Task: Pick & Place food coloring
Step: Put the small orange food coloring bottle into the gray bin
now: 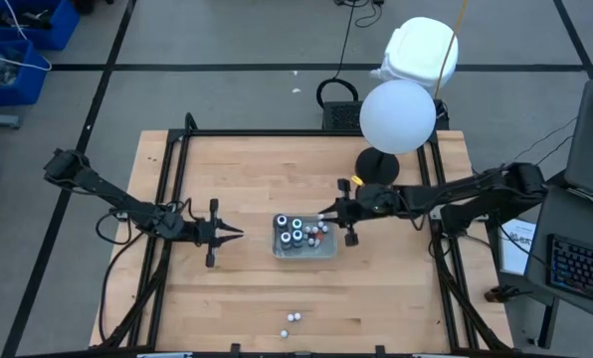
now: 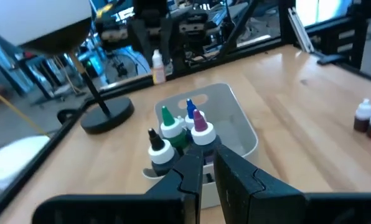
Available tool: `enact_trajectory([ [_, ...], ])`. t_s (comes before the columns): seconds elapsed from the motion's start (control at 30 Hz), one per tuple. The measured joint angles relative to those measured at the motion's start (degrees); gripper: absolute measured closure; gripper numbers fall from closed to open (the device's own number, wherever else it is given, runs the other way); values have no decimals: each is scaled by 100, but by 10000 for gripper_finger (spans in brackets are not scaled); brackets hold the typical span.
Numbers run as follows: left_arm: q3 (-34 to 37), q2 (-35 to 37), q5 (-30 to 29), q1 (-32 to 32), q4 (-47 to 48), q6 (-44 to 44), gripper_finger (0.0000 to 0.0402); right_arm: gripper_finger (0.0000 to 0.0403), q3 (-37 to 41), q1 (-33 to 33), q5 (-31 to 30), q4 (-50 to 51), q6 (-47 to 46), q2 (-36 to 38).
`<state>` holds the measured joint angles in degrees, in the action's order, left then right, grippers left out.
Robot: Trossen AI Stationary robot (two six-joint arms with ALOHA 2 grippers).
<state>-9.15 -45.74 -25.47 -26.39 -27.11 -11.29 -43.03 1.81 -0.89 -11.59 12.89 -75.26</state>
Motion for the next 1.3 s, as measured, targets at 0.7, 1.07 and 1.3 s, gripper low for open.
enact_trajectory([
  [0.7, 4, 0, -9, 7, 395, -365, 355, 350, -4, -193, 249, -816, -20, -1204],
  [1.07, 4, 0, -11, 7, 455, -380, 355, 349, -4, -175, 252, -910, -192, -1259],
  [1.3, 4, 0, -11, 7, 459, -363, 355, 349, -9, 116, 252, -480, -166, -1233],
])
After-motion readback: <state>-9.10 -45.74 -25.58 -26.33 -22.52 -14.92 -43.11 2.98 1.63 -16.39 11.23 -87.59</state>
